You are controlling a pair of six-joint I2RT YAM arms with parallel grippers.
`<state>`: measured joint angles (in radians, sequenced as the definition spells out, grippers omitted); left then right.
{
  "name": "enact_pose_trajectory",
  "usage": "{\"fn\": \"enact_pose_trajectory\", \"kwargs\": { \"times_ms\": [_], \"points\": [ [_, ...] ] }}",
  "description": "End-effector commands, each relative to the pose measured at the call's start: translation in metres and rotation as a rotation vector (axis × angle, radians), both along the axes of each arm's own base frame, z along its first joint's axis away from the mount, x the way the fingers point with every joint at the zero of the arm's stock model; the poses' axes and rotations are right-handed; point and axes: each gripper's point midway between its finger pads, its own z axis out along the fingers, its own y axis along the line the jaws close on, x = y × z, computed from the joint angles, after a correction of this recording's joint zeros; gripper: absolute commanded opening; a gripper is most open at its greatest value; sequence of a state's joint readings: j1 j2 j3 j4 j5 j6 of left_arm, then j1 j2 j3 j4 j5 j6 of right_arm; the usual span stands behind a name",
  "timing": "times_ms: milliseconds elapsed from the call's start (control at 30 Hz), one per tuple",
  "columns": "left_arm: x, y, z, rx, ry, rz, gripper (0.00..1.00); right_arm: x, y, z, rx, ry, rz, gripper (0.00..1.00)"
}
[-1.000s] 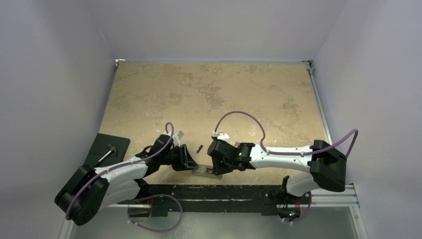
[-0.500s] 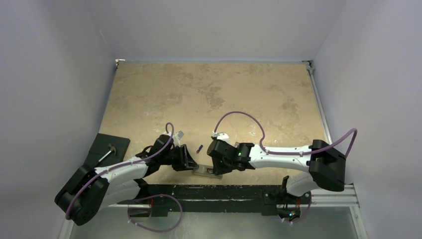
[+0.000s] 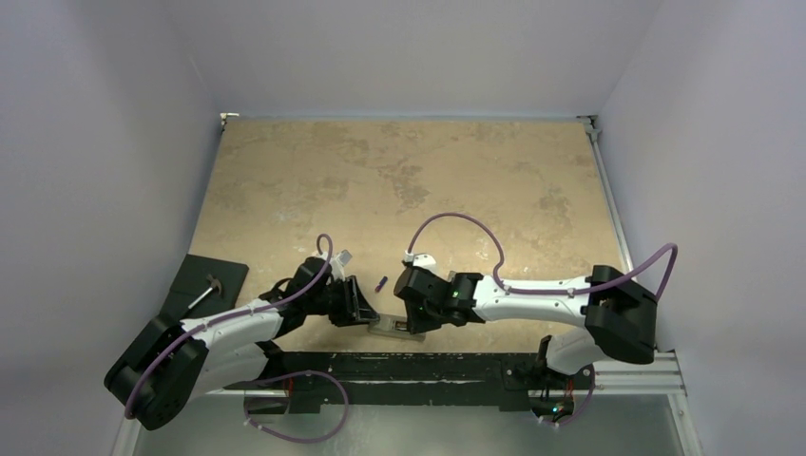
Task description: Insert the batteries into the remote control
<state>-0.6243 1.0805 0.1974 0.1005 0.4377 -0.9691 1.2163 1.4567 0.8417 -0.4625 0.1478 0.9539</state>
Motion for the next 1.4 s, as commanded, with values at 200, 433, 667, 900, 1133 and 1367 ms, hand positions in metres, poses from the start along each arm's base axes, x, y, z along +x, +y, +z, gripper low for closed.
{"fn": "enact_pose_trajectory", "kwargs": {
  "times_ms": [200, 433, 667, 900, 1133, 1367],
  "points": [
    [-0.007, 0.003, -0.009, 0.024, 0.015, -0.008, 0.33, 0.006, 0.009, -0.001, 0.017, -0.008, -0.012, 0.23],
    [-0.007, 0.003, -0.009, 0.022, 0.013, -0.008, 0.33, 0.006, 0.012, -0.007, 0.002, -0.006, 0.011, 0.20],
    [-0.008, 0.003, -0.009, 0.022, 0.012, -0.011, 0.33, 0.007, 0.016, -0.012, -0.026, -0.009, 0.053, 0.16],
    [-0.006, 0.002, -0.007, 0.020, 0.008, -0.010, 0.33, 0.008, 0.007, -0.022, -0.148, -0.029, 0.110, 0.14],
    [-0.005, 0.001, -0.007, 0.018, 0.004, -0.013, 0.33, 0.005, 0.014, -0.025, -0.173, -0.024, 0.155, 0.12],
    [-0.004, -0.001, -0.005, 0.014, -0.002, -0.018, 0.33, -0.001, 0.018, -0.034, -0.259, -0.035, 0.204, 0.11]
  ]
}}
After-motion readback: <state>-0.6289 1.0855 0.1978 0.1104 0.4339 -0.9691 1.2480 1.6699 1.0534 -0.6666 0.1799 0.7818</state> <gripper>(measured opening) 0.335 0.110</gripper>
